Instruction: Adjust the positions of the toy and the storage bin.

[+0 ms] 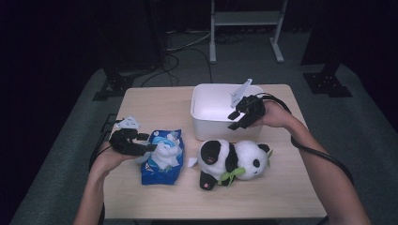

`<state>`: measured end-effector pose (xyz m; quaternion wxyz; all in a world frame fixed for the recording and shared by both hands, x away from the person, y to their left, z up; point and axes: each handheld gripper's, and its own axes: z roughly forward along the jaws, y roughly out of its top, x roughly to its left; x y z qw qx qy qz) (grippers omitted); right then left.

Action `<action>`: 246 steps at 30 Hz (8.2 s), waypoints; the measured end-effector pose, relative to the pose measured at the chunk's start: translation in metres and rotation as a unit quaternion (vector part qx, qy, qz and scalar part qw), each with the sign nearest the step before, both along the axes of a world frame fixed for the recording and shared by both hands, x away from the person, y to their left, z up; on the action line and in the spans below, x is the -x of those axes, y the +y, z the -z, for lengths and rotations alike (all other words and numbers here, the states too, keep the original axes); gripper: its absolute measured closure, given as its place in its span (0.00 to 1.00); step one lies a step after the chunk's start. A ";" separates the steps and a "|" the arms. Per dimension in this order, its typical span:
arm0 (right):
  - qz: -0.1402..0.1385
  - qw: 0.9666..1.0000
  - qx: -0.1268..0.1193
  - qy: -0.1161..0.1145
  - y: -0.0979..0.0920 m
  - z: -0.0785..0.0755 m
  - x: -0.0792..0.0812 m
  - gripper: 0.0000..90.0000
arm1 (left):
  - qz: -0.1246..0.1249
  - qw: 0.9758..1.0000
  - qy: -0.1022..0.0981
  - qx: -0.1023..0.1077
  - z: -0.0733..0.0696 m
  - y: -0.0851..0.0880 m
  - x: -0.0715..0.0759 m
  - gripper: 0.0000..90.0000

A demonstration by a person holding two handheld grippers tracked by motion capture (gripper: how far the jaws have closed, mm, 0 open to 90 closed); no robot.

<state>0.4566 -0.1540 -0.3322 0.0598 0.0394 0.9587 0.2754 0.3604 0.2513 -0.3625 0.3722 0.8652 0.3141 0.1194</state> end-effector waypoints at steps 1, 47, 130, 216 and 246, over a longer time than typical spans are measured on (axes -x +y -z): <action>-0.002 1.000 0.000 0.000 0.003 0.001 0.000 0.59 | -0.001 1.000 -0.004 0.003 -0.002 0.001 0.000 0.42; -0.035 0.999 -0.024 -0.010 0.002 0.007 0.036 0.96 | 0.072 0.997 0.004 0.000 0.003 -0.057 -0.006 0.40; -0.070 0.993 -0.042 0.087 0.012 0.032 0.096 0.88 | 0.097 0.995 0.007 -0.010 0.003 -0.072 -0.004 0.38; -0.086 0.995 0.007 0.051 0.032 0.032 0.114 0.80 | 0.092 0.996 0.012 -0.015 0.003 -0.071 -0.007 0.34; -0.075 0.997 -0.013 0.026 0.027 0.009 0.118 0.82 | 0.090 0.996 0.016 -0.019 0.002 -0.070 -0.007 0.33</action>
